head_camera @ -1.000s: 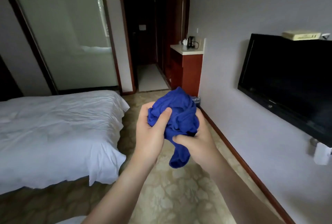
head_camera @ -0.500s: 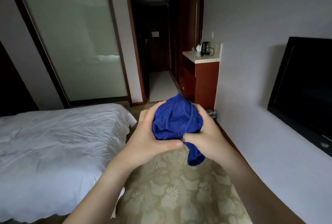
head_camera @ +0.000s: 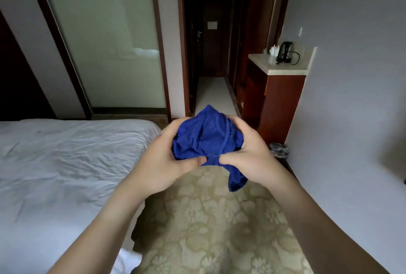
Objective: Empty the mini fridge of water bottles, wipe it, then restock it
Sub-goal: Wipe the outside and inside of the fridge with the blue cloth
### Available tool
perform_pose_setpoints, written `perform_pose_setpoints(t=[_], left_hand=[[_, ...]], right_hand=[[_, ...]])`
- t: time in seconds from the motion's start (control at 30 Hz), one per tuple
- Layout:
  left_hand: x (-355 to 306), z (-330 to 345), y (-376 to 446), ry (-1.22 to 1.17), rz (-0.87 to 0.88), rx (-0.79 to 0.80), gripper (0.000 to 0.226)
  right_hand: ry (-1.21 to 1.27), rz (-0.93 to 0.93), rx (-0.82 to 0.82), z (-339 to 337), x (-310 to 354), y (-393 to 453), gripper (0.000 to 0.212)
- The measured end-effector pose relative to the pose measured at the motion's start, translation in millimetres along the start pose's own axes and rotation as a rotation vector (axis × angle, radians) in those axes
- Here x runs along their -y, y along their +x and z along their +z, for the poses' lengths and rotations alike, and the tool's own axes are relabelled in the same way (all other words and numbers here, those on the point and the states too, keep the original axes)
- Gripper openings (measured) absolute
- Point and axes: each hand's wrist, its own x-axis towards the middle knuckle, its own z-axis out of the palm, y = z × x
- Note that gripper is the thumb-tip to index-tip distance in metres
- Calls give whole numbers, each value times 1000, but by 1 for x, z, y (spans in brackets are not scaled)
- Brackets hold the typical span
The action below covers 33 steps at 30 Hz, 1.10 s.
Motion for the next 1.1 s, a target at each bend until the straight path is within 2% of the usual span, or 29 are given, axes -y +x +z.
perform_pose_setpoints(t=[0.2,0.4,0.57,0.9,1.1], left_hand=[[95,-31,140,76,0,-34,73],[168,-24,280,84,55,-4,70],[235,-3,385,63,55,4,70],[347,10,611,156,33,-22,67],[420,-5,715,223,-13,-60,71]], right_hand=[[42,19,-33,-9,-56,159,80],[140,70,-245,-49,-115,283,60],[185,-2,-294,-82,-175,380,55],[277,-75,-145,-158,-281,617,47],[255,-18,-52,-174,-331,750,49]])
